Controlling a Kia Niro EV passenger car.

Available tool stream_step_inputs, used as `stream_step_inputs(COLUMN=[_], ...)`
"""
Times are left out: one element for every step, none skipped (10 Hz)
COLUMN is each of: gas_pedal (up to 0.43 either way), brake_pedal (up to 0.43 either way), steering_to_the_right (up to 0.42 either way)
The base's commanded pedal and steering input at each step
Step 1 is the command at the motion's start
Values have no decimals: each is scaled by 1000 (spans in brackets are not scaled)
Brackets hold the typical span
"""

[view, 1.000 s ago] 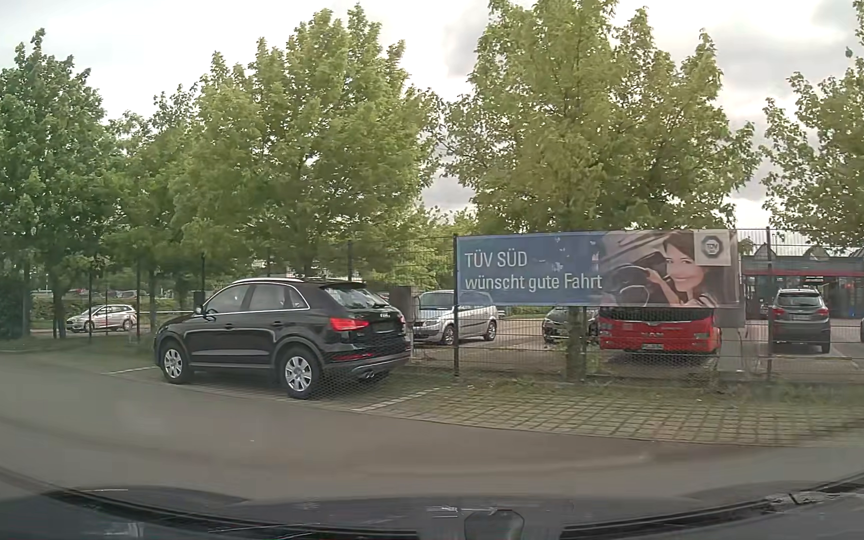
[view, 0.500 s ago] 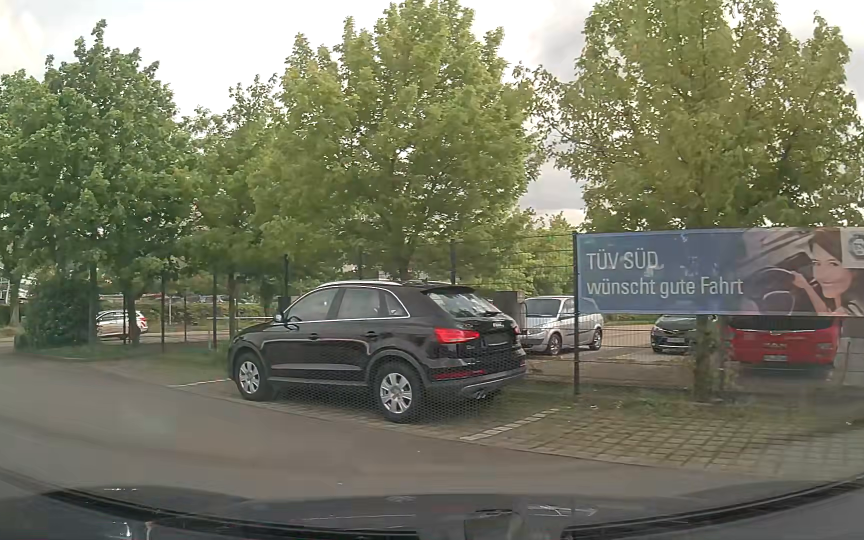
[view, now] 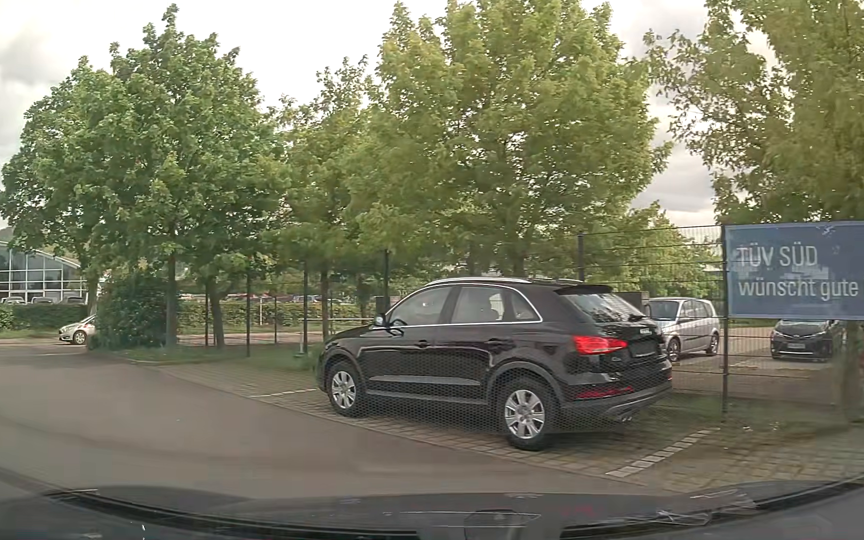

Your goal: Follow the waypoints while adhering to traffic rules and regulations

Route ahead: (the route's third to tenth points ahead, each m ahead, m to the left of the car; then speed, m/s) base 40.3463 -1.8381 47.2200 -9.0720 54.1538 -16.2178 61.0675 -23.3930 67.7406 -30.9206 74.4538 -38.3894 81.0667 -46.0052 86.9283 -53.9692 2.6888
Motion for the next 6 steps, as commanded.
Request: stream_step_inputs(gas_pedal=[59,59,59,59,59,59], brake_pedal=[0,0,0,0,0,0], steering_to_the_right=[-518,-517,-515,-512,-505,-494])
